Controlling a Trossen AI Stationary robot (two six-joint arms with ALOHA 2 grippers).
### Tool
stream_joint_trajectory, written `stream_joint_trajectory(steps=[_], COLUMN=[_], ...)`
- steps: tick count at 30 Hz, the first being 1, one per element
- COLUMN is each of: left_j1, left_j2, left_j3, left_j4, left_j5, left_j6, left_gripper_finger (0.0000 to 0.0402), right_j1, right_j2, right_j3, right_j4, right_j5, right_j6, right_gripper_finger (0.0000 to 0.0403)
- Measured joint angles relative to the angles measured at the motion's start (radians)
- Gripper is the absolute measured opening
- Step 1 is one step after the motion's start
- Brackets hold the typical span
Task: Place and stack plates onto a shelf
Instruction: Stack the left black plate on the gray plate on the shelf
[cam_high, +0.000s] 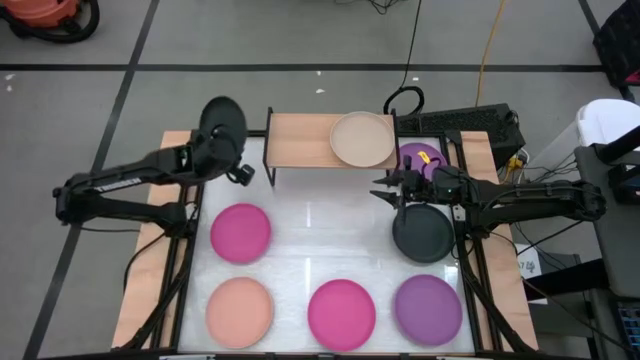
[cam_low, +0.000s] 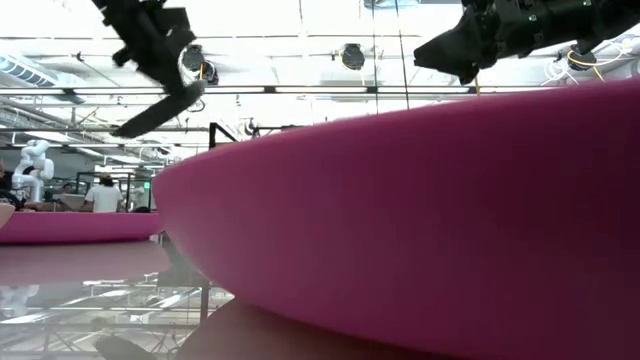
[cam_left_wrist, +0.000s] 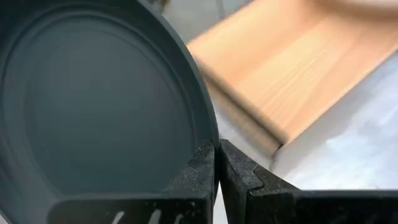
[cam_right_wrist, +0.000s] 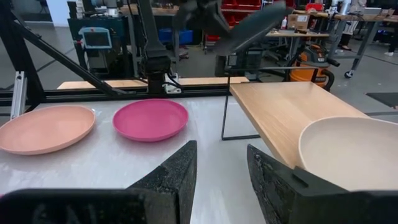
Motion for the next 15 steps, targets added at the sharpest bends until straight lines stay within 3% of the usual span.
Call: stream_joint_trajectory(steps=[7,15], left_j1=[-0.092,-0.141], left_j2=[0.098,0.312], left_j3=[0.127,0.329], left_j4=[0.125,0.163], left_j5=[0.001,0.015], left_j6=[0.173,0.323], left_gripper_finger=[0.001,0.001], right_j1=[0.0,0.003], right_j2=[-0.024,-0.152], right_j3=[0.0,0.0], right_j4=[0.058,0.038], right_j5=[-0.057,-0.132], right_j6=[0.006,0.01], right_gripper_finger=[0.0125,0.0125])
